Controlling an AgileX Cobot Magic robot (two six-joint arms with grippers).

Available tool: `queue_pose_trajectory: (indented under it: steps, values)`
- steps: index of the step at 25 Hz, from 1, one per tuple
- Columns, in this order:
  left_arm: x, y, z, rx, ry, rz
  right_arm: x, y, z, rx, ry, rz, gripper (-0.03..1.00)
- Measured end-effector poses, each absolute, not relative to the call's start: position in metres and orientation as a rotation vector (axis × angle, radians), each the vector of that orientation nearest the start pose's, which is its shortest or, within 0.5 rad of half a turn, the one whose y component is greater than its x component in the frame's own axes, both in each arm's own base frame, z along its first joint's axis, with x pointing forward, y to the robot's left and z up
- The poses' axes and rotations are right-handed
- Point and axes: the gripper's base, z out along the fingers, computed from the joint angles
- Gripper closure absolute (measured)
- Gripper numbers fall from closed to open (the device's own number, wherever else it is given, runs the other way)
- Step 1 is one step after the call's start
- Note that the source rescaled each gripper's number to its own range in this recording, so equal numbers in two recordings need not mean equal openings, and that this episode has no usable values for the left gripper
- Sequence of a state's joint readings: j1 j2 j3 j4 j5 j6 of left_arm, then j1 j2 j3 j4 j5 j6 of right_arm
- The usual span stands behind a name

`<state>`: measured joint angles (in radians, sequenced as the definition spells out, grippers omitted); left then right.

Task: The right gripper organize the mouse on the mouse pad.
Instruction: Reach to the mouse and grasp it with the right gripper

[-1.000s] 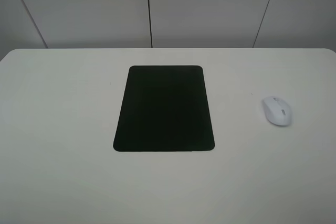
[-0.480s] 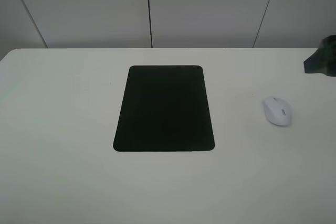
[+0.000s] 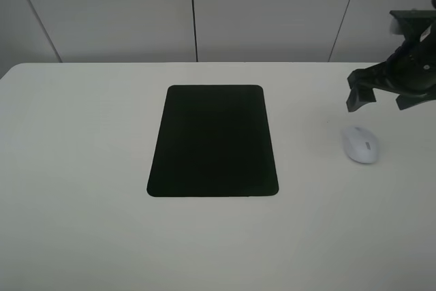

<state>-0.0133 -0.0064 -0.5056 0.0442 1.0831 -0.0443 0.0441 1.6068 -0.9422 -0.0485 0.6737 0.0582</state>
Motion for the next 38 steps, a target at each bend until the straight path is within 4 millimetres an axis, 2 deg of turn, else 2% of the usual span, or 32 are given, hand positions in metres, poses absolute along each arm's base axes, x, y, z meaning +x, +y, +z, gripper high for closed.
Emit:
queue_pose_trajectory:
  steps: [4, 6, 12, 14, 22, 31, 38]
  values:
    - [-0.007, 0.004, 0.277, -0.035, 2.054, 0.017, 0.306, 0.011, 0.173, -0.039, 2.893, -0.029, -0.03]
    - [-0.007, 0.004, 0.277, -0.035, 2.054, 0.017, 0.308, 0.012, 0.166, -0.066, 2.916, -0.027, -0.03]
    - [-0.007, 0.004, 0.277, -0.035, 2.054, 0.017, 0.327, 0.004, 0.163, -0.022, 2.942, -0.011, -0.03]
    - [-0.007, 0.004, 0.277, -0.035, 2.054, 0.017, 0.330, 0.000, 0.156, 0.011, 2.970, 0.001, -0.03]
    - [-0.007, 0.004, 0.277, -0.035, 2.054, 0.017, 0.336, -0.011, 0.135, 0.062, 3.016, 0.006, -0.03]
    - [-0.007, 0.004, 0.277, -0.035, 2.054, 0.017, 0.347, -0.012, 0.113, 0.074, 3.036, 0.005, -0.03]
    - [-0.007, 0.004, 0.277, -0.035, 2.054, 0.017, 0.348, -0.013, 0.100, 0.075, 3.067, 0.006, -0.03]
